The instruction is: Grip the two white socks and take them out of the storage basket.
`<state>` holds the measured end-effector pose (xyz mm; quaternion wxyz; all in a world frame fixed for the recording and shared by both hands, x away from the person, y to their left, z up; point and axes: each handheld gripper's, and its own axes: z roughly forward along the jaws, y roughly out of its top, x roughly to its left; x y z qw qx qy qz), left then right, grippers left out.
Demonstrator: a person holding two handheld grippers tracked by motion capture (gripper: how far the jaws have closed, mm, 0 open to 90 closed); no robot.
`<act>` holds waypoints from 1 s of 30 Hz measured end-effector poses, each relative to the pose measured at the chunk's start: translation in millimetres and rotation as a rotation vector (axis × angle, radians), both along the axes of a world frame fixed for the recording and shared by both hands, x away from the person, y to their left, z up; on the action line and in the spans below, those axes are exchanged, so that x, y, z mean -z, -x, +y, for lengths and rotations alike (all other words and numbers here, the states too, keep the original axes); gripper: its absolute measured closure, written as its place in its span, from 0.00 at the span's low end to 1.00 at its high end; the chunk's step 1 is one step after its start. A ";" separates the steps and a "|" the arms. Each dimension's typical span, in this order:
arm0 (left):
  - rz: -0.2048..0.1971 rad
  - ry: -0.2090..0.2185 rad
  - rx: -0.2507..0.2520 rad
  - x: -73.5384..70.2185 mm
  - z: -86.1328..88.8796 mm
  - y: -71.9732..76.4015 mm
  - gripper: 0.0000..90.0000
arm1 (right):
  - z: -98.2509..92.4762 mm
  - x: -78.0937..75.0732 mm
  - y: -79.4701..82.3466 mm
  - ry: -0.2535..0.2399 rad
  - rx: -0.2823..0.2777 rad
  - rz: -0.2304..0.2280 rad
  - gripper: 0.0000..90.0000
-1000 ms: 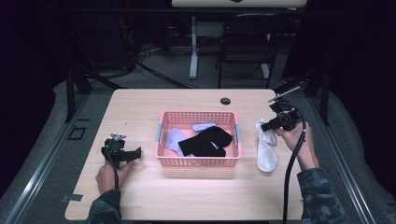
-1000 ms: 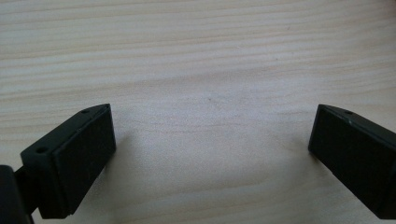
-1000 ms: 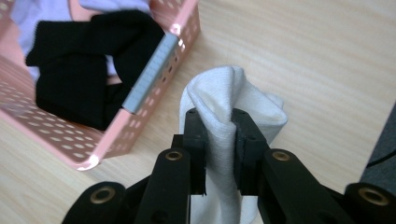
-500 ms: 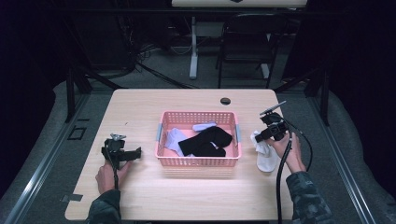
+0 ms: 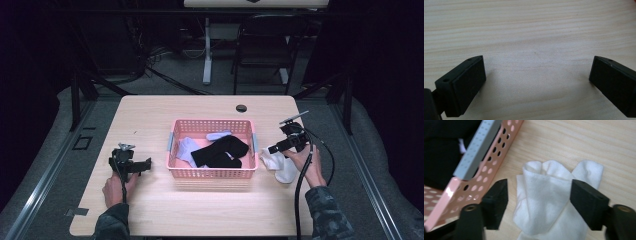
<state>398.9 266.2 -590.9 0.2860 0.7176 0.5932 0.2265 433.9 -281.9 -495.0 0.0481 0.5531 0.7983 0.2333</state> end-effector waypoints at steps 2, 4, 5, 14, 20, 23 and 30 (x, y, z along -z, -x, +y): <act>0.000 0.000 0.000 0.0 0.0 0.0 0.01 | -2.3 -6.0 4.7 0.003 -0.010 -0.022 0.23; 0.000 0.000 0.000 0.0 0.1 0.0 0.01 | -3.3 -9.3 7.5 0.006 -0.015 -0.029 0.19; 0.001 0.000 0.000 0.0 0.1 0.0 0.01 | -5.5 -15.3 13.9 -0.006 -0.029 -0.049 0.16; 0.001 0.001 -0.001 0.0 0.0 0.1 0.01 | -18.3 -32.5 43.0 0.024 -0.046 -0.120 0.00; 0.001 0.001 -0.001 0.0 0.0 0.1 0.01 | -31.3 -37.2 64.0 0.026 -0.045 -0.171 0.00; 0.001 0.001 -0.001 0.0 0.0 0.1 0.01 | -37.7 -33.3 72.7 0.014 -0.046 -0.172 0.00; 0.001 0.001 -0.001 0.0 0.1 0.0 0.01 | -51.7 -16.1 87.5 0.025 -0.020 -0.167 0.00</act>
